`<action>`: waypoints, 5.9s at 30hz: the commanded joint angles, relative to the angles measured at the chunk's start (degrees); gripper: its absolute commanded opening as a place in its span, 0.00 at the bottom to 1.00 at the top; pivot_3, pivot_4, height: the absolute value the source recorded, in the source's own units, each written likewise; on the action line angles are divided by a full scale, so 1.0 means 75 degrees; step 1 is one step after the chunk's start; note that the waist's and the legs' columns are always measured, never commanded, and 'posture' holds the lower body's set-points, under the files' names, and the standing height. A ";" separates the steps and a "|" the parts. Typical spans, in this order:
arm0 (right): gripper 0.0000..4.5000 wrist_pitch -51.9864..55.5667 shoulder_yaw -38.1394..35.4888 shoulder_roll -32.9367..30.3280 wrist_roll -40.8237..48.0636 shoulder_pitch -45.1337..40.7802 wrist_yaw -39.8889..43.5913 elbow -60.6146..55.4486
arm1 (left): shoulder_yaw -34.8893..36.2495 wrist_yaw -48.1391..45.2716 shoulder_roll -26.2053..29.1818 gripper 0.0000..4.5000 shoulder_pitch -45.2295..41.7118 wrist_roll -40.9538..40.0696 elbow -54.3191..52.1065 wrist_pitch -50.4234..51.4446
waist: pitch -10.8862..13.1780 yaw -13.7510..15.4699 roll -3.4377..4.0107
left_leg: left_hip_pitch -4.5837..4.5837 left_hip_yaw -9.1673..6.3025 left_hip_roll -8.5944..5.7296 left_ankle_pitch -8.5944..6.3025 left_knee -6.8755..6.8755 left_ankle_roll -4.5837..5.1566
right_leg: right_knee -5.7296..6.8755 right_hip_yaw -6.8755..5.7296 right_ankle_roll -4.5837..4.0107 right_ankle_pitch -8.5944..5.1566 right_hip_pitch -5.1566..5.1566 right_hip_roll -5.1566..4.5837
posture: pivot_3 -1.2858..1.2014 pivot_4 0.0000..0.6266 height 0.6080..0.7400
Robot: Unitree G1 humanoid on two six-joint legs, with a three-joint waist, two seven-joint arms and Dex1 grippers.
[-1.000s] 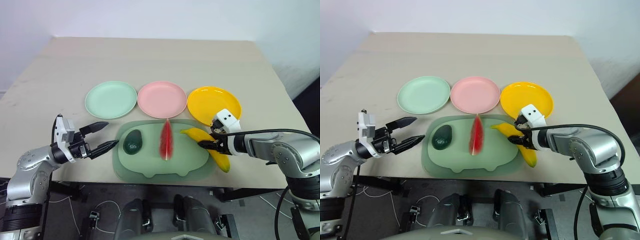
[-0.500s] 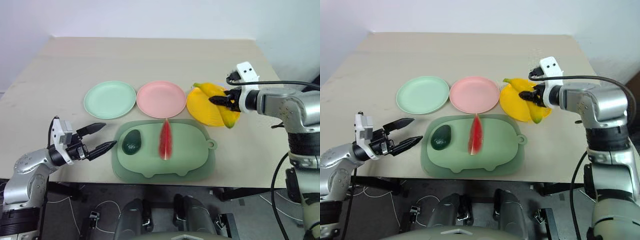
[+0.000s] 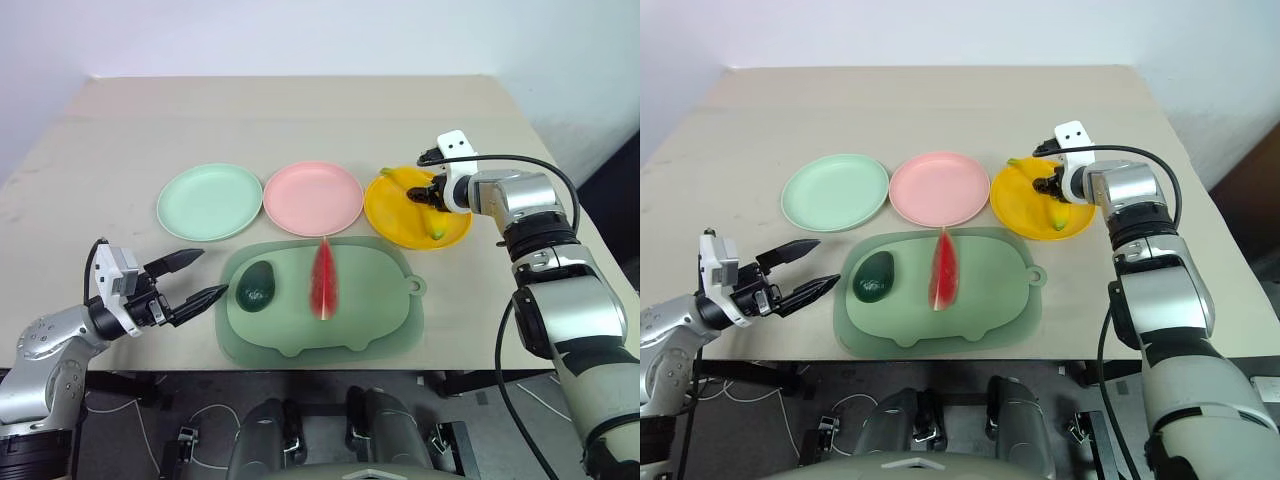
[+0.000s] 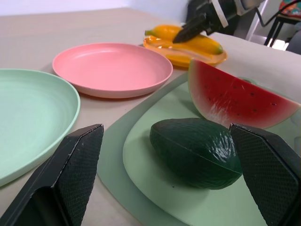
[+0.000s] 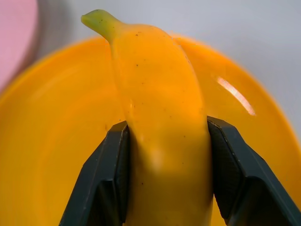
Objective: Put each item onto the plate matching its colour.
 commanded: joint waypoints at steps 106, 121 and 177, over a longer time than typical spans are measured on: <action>0.46 0.7238 0.1533 0.1846 0.8488 0.0330 -0.6360 -0.5485 | -0.0350 -0.0204 0.0039 1.00 -0.0785 0.0180 0.0471 -0.0418 | -0.0042 -0.0010 -0.0047 | 0.0030 0.0098 0.0010 -0.0005 0.0011 0.0002 | 0.0086 0.0113 -0.0014 0.0004 -0.0065 -0.0002 | 0.52 0.24 0.67; 0.46 0.3323 0.0386 0.2444 0.4185 -0.2068 -0.3210 -0.1683 | -0.0264 -0.0134 0.0057 1.00 -0.0561 0.0117 0.0326 -0.0511 | -0.0037 -0.0014 -0.0042 | 0.0004 0.0119 0.0010 -0.0005 0.0009 0.0002 | 0.0085 0.0119 -0.0013 0.0004 -0.0096 0.0001 | 0.52 0.24 0.67; 0.99 0.2167 -0.1982 0.1715 0.2458 0.3591 0.0437 -0.9599 | 0.0325 -0.0145 0.0368 1.00 0.0051 -0.0074 -0.0099 -0.0304 | -0.0035 -0.0170 -0.0042 | 0.0000 0.0125 0.0012 -0.0007 0.0000 -0.0002 | 0.0091 0.0134 -0.0035 -0.0010 -0.0118 -0.0008 | 0.52 0.24 0.67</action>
